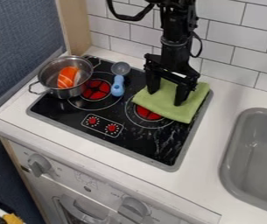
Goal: Move the green cloth to the bottom right corner of the stove
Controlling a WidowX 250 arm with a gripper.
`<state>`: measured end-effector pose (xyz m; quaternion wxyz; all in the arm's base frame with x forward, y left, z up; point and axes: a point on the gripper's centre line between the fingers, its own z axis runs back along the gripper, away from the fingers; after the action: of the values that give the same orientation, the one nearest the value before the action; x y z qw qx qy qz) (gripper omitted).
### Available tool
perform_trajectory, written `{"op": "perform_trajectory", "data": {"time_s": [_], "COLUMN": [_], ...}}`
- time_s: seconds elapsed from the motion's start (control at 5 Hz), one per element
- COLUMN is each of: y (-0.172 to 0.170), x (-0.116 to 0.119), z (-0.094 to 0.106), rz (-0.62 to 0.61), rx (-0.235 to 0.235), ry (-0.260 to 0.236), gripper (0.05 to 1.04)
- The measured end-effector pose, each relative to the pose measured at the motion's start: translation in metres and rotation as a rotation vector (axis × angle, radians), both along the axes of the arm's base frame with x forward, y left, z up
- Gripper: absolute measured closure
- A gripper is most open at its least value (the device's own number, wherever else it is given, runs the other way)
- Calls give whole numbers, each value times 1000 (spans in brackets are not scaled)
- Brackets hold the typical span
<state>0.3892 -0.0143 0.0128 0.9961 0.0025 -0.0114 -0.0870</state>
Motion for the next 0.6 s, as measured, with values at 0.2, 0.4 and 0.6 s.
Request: {"op": "perform_trajectory", "data": {"time_s": [0.2,0.4,0.6], "y": [0,5,4], "x": [-4,-19,-50], "z": [-3,-6,-6], "rz": [-8,-17,-40], "rx": [28,55,57], "ry": [12,24,30], "gripper": [83,84,85]}}
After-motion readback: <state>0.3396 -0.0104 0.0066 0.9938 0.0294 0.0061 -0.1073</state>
